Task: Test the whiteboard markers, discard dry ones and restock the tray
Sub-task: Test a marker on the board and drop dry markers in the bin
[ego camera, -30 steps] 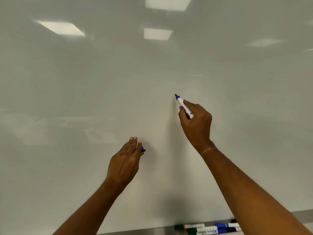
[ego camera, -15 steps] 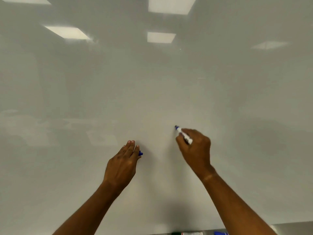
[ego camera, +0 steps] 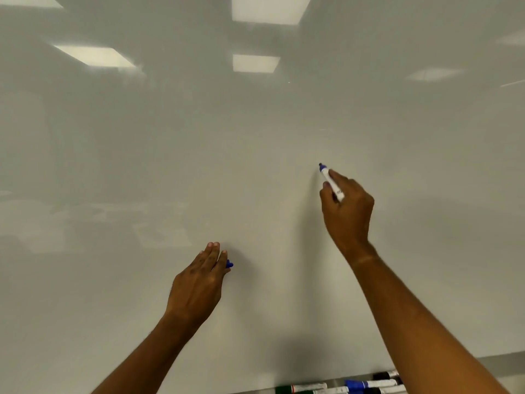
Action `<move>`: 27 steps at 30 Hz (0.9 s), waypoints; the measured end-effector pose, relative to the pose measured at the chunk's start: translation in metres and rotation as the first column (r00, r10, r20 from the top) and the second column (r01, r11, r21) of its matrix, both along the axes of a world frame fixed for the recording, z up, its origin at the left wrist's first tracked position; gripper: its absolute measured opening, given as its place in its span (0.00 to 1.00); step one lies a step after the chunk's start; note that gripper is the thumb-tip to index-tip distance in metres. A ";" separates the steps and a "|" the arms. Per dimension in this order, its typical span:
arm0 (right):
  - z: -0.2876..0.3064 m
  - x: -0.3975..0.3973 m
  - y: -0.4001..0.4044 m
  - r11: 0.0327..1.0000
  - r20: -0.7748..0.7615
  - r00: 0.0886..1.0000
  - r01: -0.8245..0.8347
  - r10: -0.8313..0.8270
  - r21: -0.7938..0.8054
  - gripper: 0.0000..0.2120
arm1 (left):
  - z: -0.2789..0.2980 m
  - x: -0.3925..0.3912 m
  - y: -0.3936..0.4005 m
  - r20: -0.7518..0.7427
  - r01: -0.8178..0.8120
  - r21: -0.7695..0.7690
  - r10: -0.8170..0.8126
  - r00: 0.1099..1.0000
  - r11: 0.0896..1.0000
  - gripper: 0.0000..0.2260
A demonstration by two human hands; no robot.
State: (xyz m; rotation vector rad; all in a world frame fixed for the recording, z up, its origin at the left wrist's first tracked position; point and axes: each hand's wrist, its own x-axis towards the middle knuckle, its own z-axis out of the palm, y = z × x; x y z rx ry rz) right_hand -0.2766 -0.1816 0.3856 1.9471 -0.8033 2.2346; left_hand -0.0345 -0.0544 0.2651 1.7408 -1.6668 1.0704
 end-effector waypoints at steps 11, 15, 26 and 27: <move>-0.069 -0.021 -0.005 0.997 -0.163 0.987 0.025 -0.011 0.080 0.11 | -0.004 -0.012 -0.007 -0.017 0.022 0.012 -0.022 1.000 1.000 0.20; -0.095 -0.034 -0.003 0.986 -0.157 0.987 -0.016 0.043 0.165 0.10 | -0.006 -0.020 -0.015 0.021 0.026 -0.007 -0.026 0.999 1.000 0.15; 0.000 -0.060 -0.018 0.998 -0.089 0.995 0.034 -0.037 -0.045 0.12 | -0.008 -0.040 -0.018 -0.021 0.031 0.042 -0.030 0.999 0.999 0.15; 0.008 -0.060 -0.022 0.998 -0.088 0.995 0.043 -0.047 -0.047 0.12 | -0.008 -0.040 -0.018 -0.031 0.027 0.046 -0.026 0.999 0.999 0.18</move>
